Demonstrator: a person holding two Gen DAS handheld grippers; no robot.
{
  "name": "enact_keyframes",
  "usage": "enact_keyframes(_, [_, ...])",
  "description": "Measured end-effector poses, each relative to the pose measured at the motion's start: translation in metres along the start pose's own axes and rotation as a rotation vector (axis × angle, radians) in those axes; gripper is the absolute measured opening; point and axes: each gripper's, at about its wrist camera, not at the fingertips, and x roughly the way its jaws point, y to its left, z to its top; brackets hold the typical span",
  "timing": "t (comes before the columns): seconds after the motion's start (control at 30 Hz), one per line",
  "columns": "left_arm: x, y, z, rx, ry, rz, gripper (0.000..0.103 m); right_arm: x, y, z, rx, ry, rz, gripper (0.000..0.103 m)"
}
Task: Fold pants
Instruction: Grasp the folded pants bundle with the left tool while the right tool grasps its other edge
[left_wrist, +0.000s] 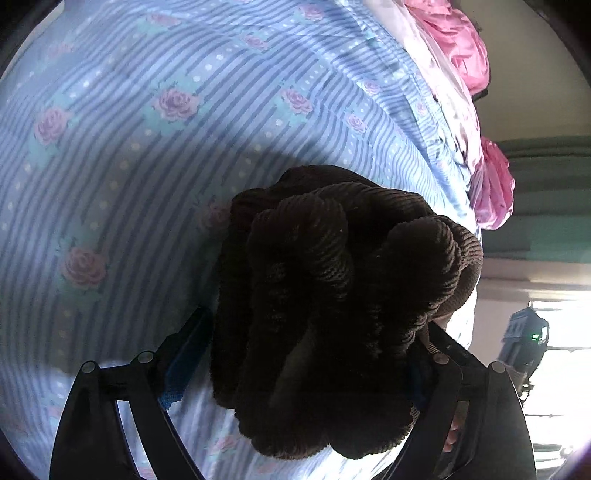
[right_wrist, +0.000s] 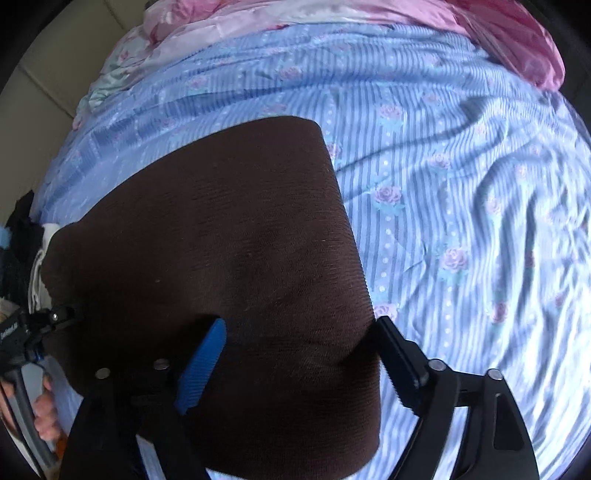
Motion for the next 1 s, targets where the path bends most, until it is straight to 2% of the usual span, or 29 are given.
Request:
enact_keyframes(0.13, [0.002,0.000,-0.002,-0.051,-0.023,-0.004,0.090,0.020,-0.017,0.000,0.133,0.041,0.097,0.090])
enact_keyframes(0.23, [0.002,0.004,-0.002,-0.118,-0.025,-0.027,0.089,0.026,-0.022,-0.001,0.194,0.049,0.129,0.089])
enact_keyframes(0.37, [-0.003,0.006,-0.004,-0.168,-0.008,-0.043,0.081,0.018,-0.013,-0.003,0.205,0.046,0.118,0.072])
enact_keyframes(0.43, [-0.007,-0.002,-0.004,-0.137,-0.006,-0.021,0.074,0.009,-0.007,-0.005,0.203,0.036,0.102,0.059])
enact_keyframes(0.53, [-0.009,-0.014,-0.003,-0.084,-0.013,0.021,0.069,-0.008,0.005,-0.006,0.192,-0.002,0.064,0.046])
enact_keyframes(0.77, [-0.019,-0.022,-0.010,-0.031,-0.059,0.052,0.057,-0.035,0.034,-0.013,0.108,-0.072,-0.067,0.038])
enact_keyframes(1.0, [-0.047,-0.051,-0.028,0.053,-0.131,0.057,0.052,-0.076,0.035,-0.024,0.049,-0.149,-0.072,0.034])
